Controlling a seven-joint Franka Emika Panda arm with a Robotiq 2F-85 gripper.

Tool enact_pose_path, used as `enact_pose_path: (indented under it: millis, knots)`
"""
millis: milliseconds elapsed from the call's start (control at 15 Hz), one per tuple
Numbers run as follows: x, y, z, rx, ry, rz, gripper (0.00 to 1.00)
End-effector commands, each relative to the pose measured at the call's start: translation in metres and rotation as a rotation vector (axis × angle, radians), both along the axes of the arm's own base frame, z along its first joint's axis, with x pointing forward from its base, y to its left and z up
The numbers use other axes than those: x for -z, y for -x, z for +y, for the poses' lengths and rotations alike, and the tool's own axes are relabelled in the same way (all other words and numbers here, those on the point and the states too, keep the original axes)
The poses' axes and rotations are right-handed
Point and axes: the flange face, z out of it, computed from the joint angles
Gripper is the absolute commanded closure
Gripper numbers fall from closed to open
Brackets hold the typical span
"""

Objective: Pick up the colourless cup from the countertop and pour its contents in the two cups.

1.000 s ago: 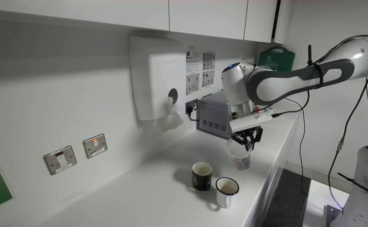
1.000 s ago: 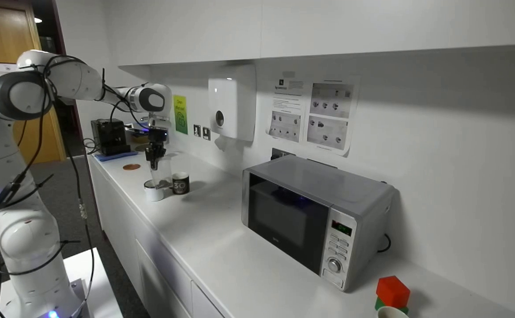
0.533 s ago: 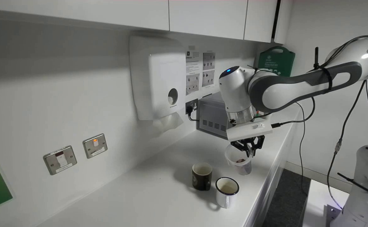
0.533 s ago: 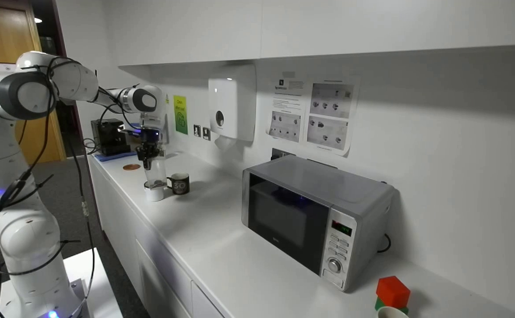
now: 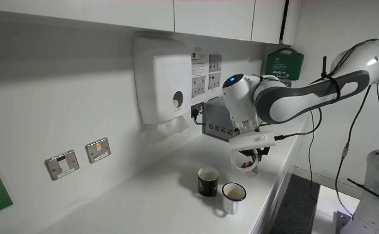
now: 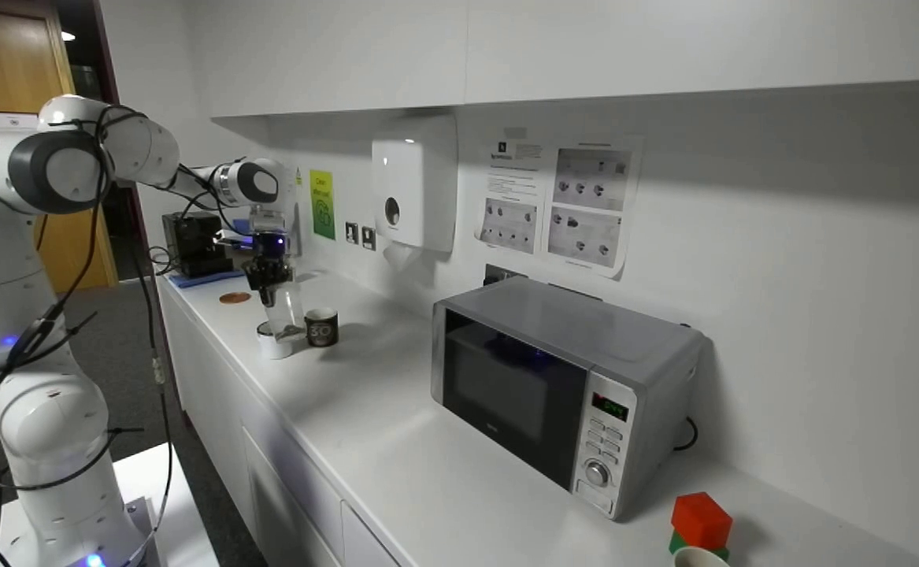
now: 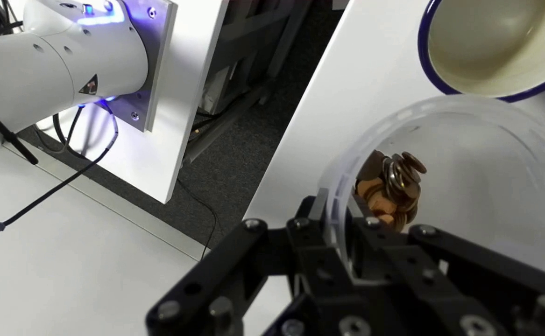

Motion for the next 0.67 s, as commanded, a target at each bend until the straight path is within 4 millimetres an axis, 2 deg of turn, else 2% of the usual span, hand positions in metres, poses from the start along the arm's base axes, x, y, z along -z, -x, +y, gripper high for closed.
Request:
enact_pose_path:
  millis: [0,333,600]
  knots:
    - [-0.009,-0.004,0.001,0.055,0.059,-0.040,0.98]
    - [-0.005,-0.009,0.004,0.125,0.098,-0.068,0.98]
    - [-0.006,-0.011,0.013,0.157,0.147,-0.116,0.98]
